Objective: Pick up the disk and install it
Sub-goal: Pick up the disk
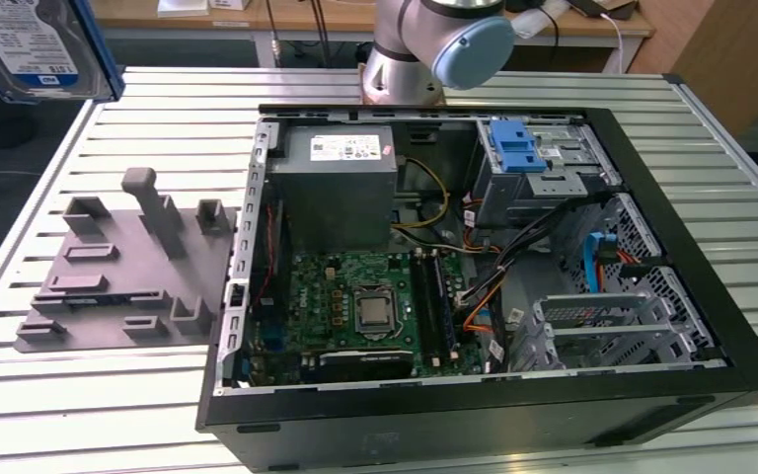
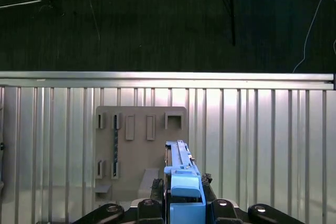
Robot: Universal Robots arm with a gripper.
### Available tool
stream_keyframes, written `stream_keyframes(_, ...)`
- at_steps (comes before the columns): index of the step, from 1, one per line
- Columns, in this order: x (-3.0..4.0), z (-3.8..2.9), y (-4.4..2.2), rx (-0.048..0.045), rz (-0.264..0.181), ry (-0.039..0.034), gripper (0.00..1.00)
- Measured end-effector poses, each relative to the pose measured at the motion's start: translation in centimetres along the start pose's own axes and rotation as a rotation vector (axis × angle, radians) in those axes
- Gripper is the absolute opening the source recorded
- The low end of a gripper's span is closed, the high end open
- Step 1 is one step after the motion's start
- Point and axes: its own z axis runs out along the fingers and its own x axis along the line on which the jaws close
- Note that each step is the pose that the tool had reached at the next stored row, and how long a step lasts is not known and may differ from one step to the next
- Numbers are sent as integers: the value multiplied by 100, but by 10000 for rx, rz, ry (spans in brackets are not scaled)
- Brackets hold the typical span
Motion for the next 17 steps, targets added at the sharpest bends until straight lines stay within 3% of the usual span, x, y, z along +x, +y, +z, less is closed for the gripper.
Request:
stream_keyframes(2,0,0,-19,0,0,0,36)
stream_keyframes(3,0,0,-58,0,-1,0,36)
stream_keyframes(17,0,-1,-201,0,-1,0,36)
